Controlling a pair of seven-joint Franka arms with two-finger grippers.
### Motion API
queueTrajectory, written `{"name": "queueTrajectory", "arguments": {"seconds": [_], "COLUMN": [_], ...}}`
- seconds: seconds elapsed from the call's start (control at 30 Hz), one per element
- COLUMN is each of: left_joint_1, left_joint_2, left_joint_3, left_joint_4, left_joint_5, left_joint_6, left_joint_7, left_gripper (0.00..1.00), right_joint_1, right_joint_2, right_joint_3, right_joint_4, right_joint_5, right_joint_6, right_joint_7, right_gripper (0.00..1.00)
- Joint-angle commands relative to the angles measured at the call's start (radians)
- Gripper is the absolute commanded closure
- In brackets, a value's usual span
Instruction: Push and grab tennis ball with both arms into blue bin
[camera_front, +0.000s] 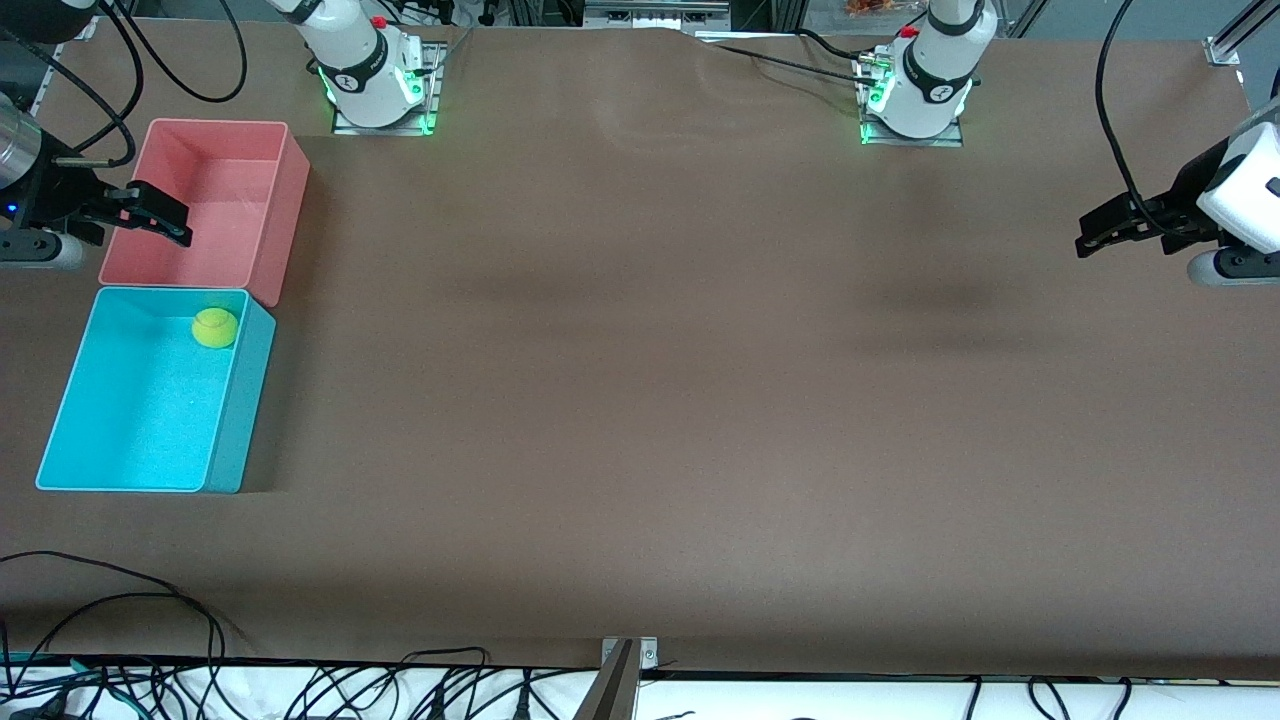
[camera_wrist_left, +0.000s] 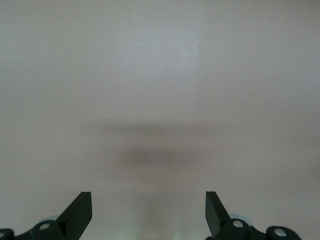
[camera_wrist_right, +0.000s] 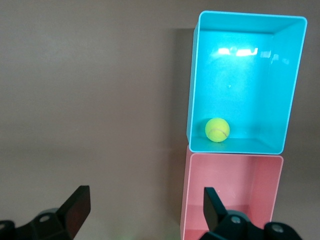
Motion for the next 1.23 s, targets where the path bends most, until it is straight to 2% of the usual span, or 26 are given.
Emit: {"name": "queueTrajectory", "arguments": {"seconds": [0.0, 0.3, 0.67, 0.8, 1.2], "left_joint_1": [0.0, -0.002, -0.002, -0.002, -0.002], "left_joint_2": [-0.009, -0.009, -0.009, -0.009, -0.009], "left_joint_3": [-0.001, -0.001, -0.002, -0.002, -0.001], "left_joint_4": [-0.002, -0.002, -0.002, -0.002, -0.002], "left_joint_5": [0.023, 0.023, 0.023, 0.023, 0.023], "left_joint_6": [-0.01, -0.01, -0.01, -0.01, -0.01], "left_joint_7": [0.022, 0.02, 0.02, 0.02, 0.02], "left_gripper": [0.0, 0.0, 0.0, 0.0, 0.0], "right_joint_1": [-0.017, -0.014, -0.01, -0.011, -0.011], "right_joint_2": [-0.024, -0.026, -0.02, -0.02, -0.02], "right_joint_3": [0.012, -0.008, 0.001, 0.032, 0.036], "right_joint_4": [-0.018, -0.018, -0.01, -0.007, -0.006], "right_joint_5": [0.046, 0.072, 0.052, 0.043, 0.021], "right_joint_6": [-0.023, -0.041, -0.03, -0.03, -0.033], "right_joint_7": [-0.005, 0.051, 0.035, 0.035, 0.034], "right_gripper": [0.0, 0.0, 0.0, 0.0, 0.0]}}
